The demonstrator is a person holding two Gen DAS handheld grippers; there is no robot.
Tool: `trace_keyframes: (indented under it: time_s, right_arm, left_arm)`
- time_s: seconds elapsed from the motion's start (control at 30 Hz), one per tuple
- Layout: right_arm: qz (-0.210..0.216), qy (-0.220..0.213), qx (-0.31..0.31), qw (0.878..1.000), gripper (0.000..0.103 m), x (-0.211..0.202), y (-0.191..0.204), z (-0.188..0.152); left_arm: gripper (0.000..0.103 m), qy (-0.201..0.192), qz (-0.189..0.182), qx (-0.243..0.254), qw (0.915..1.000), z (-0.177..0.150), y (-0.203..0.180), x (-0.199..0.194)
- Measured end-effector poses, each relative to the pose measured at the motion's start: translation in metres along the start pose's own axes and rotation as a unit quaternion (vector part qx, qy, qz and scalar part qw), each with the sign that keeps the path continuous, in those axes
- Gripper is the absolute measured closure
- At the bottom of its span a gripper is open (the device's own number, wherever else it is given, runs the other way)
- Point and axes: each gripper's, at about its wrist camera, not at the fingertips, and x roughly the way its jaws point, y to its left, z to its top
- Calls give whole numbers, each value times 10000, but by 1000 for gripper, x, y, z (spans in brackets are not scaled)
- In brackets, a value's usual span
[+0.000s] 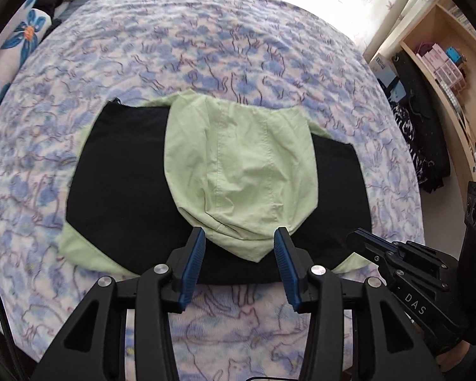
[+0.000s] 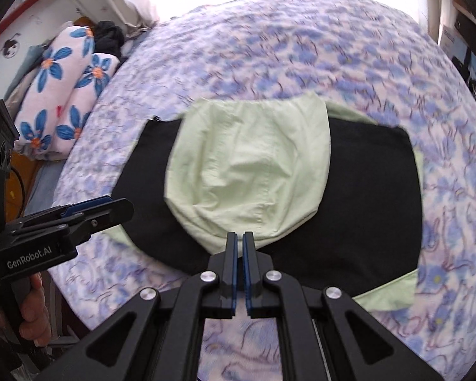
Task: Fold large clothes
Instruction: 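Lay the hood flat on the black body and open both tools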
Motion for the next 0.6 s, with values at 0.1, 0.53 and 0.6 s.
trace_keyframes:
  time_s: [0.1,0.53,0.6]
  right_arm:
    - [55,-135,-192,9997,100,-28,13,3]
    - [-76,-378,-344,9987,100,-94,53,-26]
    - [-139,-384,-292,9987,100,-99,60,-34]
  left_arm:
    - [56,-134,59,-98,9998,-2,-3,-35]
    - [54,-316,-82,-15,9995,-32,2,-113]
    - [54,-279,-126,31,9995,-40,5,-117]
